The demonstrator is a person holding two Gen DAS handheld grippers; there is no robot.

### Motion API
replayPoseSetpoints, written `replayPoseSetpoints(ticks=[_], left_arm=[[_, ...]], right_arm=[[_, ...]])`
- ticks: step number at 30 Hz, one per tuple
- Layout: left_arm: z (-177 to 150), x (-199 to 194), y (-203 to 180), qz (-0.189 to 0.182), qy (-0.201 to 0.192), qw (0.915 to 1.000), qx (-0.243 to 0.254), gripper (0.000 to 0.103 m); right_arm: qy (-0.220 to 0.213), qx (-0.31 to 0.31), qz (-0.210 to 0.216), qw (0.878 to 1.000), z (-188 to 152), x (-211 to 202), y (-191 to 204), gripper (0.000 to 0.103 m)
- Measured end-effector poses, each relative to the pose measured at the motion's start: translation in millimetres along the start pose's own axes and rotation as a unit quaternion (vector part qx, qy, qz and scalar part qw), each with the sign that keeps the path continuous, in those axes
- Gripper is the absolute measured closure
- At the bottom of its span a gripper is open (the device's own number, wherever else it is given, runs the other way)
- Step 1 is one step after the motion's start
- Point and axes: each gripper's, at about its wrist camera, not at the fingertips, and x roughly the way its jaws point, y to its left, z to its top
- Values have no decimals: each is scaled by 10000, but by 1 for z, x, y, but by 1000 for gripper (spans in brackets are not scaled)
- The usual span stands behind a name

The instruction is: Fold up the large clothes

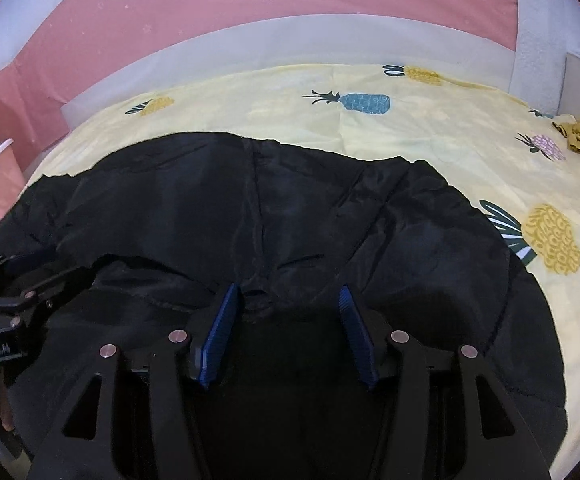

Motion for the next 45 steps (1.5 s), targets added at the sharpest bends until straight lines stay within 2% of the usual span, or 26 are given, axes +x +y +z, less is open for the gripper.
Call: replayPoseSetpoints(ticks=[7, 11, 15, 21, 24, 29, 32, 33, 37, 39, 40, 42, 45], left_arm=[[2, -5, 0, 62, 124, 9999, -21, 8], [6, -35, 5, -107, 142, 9997, -146, 10], [-9, -67, 11, -190, -56, 9997, -165, 10], [-31, -53, 24, -233, 39, 9994, -252, 8], [-32, -42, 21, -115, 44, 9997, -198, 7], [-26, -34, 16, -2, 120, 9998, -169, 6], [-17, -48, 24, -193, 177, 9994, -217, 11], [-15, -56, 27, -182, 127, 9995, -214, 17], [-9, -74, 54, 361, -216, 9991, -84, 17], [-10, -64, 76, 544, -95, 9981, -271, 17], [-13, -58, 86, 575, -40, 9978, -336, 17], [-17, -47, 92, 566, -84, 9979, -287, 16], [-15, -40, 87, 680, -103, 9974, -231, 15]], right_arm=[[37, 104, -6, 9999, 5, -5, 0, 50], [-110, 276, -44, 9995, 12, -38, 1, 50], [-333, 50, 197, 9992, 1, -71, 23, 50], [-162, 42, 145, 9998, -15, -39, 26, 50], [-144, -193, -26, 9997, -14, -29, 31, 50], [-20, -259, -82, 9996, -15, -25, 31, 50], [5, -62, 115, 9999, -5, -43, 25, 50], [-138, -41, 118, 9998, -3, -57, 21, 50], [-505, 60, -125, 9986, -2, -83, -4, 50], [-345, 178, -407, 9984, -4, -72, -24, 50], [-217, 266, -431, 9985, -5, -62, -34, 50], [-131, 297, -212, 9992, -14, -42, -46, 50], [-44, 195, -320, 9993, -16, -30, -43, 50]])
